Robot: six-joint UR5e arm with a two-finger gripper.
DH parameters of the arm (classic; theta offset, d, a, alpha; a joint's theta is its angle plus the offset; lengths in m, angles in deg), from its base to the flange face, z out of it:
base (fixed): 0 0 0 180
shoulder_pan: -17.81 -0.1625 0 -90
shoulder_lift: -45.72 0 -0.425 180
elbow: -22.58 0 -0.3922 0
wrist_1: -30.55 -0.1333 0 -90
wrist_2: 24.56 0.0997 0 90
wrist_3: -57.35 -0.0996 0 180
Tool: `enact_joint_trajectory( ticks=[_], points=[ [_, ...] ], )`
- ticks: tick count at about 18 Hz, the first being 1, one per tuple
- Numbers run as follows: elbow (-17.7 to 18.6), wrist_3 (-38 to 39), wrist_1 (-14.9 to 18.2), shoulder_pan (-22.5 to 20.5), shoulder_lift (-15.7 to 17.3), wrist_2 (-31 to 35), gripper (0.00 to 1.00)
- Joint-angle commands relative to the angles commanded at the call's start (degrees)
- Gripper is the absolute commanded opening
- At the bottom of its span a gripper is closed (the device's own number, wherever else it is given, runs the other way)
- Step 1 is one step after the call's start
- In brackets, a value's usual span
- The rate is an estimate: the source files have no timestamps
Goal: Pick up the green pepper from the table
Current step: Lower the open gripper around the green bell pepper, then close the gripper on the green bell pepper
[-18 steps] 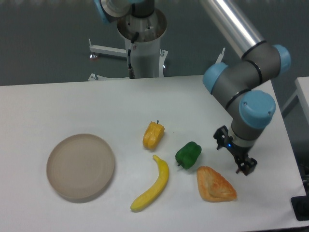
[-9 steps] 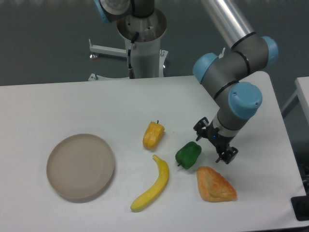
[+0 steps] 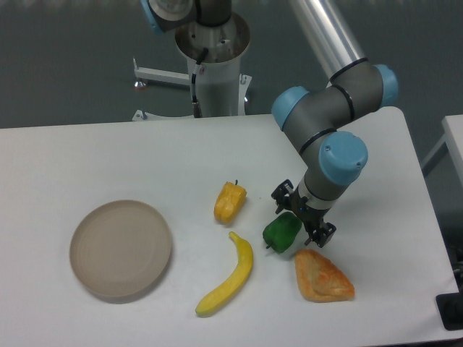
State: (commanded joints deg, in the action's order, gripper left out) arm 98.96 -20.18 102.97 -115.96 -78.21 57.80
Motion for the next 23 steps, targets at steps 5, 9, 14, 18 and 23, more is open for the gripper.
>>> enact_joint_trajectory(
  ticks=[5,9,14,18,23],
  points=[
    [0.26,0.35,0.09,0.09,0.44,0.00,1.00],
    [0.53,3.78,-1.13,0.70,0.44,0.00,1.00],
    [3.43,3.43,-6.24,0.79,0.53,0.00,1.00],
    [3.43,3.87,-6.15,0.53,0.62,0.00,1.00],
    [3.43,3.78,-6.06,0.53,0.62,-0.09,1.00]
  ],
)
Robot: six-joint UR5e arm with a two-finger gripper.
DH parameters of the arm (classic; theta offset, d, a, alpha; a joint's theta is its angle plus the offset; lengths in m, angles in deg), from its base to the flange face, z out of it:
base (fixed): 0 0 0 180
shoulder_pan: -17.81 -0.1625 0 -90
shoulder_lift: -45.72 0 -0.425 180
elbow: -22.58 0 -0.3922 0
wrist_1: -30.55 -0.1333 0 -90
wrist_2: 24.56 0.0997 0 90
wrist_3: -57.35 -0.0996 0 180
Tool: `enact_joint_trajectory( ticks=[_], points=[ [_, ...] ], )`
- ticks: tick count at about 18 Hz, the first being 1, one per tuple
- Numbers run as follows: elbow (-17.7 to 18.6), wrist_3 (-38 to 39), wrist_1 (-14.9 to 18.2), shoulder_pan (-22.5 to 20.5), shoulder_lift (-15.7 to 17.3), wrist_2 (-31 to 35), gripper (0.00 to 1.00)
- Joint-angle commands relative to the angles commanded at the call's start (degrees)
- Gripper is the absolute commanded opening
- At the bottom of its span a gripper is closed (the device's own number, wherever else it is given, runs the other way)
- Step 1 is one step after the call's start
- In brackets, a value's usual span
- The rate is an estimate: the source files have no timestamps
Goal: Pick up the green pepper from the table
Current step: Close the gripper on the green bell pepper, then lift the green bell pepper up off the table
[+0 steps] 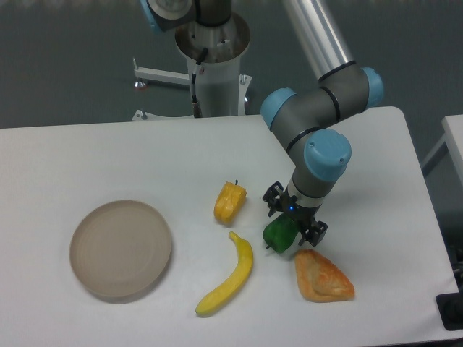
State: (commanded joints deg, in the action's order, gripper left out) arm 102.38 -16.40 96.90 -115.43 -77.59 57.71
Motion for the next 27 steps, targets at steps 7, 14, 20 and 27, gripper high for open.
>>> enact_joint_trajectory(
  ticks=[7,14,20,27],
  points=[
    [0.00,-0.18,0.44,-0.17,0.09,-0.09,0.72],
    [-0.70,-0.61,0.70,-0.53,0.17,0.09,0.60],
    [-2.11,-1.23,0.62,-2.02,0.97,0.44,0.59],
    [-6.33,-1.23,0.62,-3.78,2.11,0.88,0.59]
  ],
)
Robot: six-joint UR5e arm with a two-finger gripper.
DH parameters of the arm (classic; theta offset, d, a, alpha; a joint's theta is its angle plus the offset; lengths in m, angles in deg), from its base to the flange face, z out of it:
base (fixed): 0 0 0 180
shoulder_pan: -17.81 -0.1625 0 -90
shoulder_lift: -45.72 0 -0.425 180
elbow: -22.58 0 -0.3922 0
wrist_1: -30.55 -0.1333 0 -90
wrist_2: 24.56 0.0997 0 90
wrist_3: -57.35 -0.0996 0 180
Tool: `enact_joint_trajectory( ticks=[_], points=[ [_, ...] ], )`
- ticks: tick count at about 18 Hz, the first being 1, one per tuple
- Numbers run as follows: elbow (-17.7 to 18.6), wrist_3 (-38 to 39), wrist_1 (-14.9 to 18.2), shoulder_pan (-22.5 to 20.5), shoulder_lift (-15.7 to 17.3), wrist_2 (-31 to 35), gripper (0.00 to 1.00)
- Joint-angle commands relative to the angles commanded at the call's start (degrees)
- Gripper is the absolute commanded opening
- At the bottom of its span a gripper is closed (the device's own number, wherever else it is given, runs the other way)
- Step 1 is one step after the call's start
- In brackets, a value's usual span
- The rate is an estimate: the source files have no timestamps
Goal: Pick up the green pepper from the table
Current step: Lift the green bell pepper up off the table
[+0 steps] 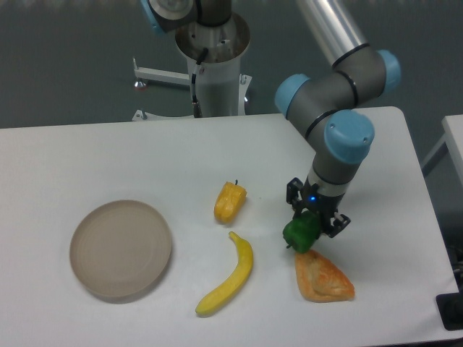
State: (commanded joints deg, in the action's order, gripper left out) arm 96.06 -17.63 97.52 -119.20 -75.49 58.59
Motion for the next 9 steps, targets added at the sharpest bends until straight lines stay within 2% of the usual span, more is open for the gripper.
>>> enact_joint_trajectory(
  ticks=[9],
  points=[
    [-0.79,0.00,-0.18,-0.62,0.35,1.67,0.59]
  ],
)
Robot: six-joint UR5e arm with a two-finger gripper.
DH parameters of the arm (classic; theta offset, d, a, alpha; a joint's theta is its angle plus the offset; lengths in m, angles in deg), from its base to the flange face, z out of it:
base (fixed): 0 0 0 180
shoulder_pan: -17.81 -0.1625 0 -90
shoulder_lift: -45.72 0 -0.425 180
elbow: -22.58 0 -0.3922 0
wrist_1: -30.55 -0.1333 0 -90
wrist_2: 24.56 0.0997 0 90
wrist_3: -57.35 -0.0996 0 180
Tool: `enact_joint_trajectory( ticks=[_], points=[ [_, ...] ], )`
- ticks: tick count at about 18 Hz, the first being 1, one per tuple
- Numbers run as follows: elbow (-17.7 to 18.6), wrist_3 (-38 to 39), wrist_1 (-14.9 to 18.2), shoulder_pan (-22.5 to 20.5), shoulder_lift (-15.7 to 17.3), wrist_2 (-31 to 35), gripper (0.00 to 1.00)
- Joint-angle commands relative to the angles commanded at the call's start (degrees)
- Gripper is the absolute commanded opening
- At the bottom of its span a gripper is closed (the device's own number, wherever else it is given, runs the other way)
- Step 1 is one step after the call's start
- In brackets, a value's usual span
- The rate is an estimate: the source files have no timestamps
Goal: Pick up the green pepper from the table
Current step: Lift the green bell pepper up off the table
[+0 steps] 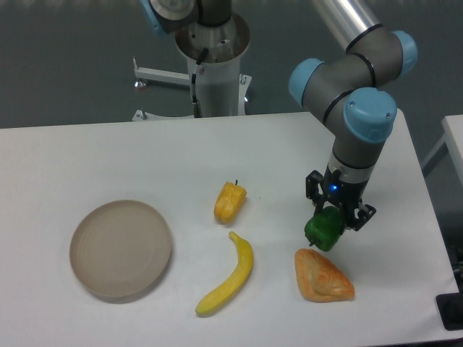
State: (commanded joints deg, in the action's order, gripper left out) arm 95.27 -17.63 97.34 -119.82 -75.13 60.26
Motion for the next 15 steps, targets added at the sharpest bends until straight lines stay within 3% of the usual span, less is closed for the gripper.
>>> enact_joint_trajectory(
  ticks=[15],
  points=[
    [-0.70,-1.41,0.09,0.18,0.35,0.09,0.59]
  ],
)
